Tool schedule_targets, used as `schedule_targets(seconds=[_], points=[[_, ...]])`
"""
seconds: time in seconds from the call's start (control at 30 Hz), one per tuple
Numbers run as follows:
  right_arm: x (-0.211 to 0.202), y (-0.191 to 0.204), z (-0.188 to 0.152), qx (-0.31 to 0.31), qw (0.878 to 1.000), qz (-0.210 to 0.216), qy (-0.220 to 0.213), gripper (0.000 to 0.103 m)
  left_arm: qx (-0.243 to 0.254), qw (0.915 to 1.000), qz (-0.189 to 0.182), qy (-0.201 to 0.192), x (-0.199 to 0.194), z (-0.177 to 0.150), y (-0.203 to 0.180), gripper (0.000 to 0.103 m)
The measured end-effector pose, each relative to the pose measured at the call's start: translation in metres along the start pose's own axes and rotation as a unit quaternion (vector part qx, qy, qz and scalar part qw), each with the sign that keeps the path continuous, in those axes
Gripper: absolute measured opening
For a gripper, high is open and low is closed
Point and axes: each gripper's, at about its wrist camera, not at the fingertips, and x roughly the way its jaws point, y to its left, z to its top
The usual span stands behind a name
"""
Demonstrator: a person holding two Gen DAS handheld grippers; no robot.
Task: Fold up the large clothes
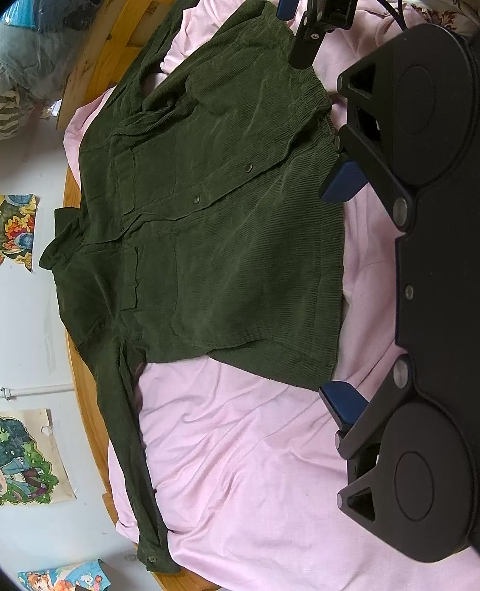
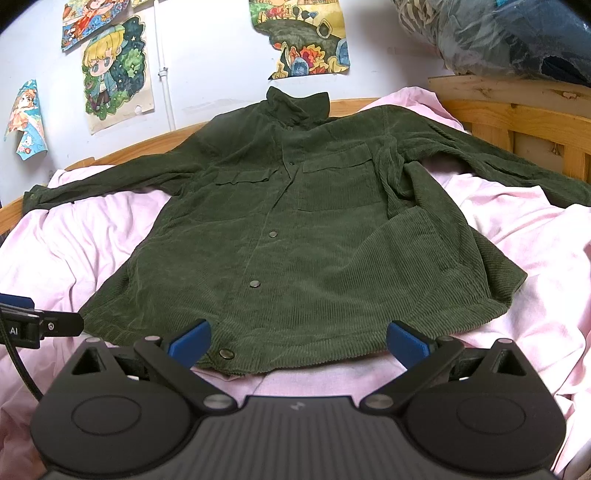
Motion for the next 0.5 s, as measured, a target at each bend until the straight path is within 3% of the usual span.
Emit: schedule_targets(seconds=[0.5], points=[[0.0014, -0.0013, -0.0025, 0.001, 1.000, -0.001, 0.003, 0.103, 0.000, 1.0000, 0.000, 0.002, 0.0009, -0.0006, -0.0002, 0.103]])
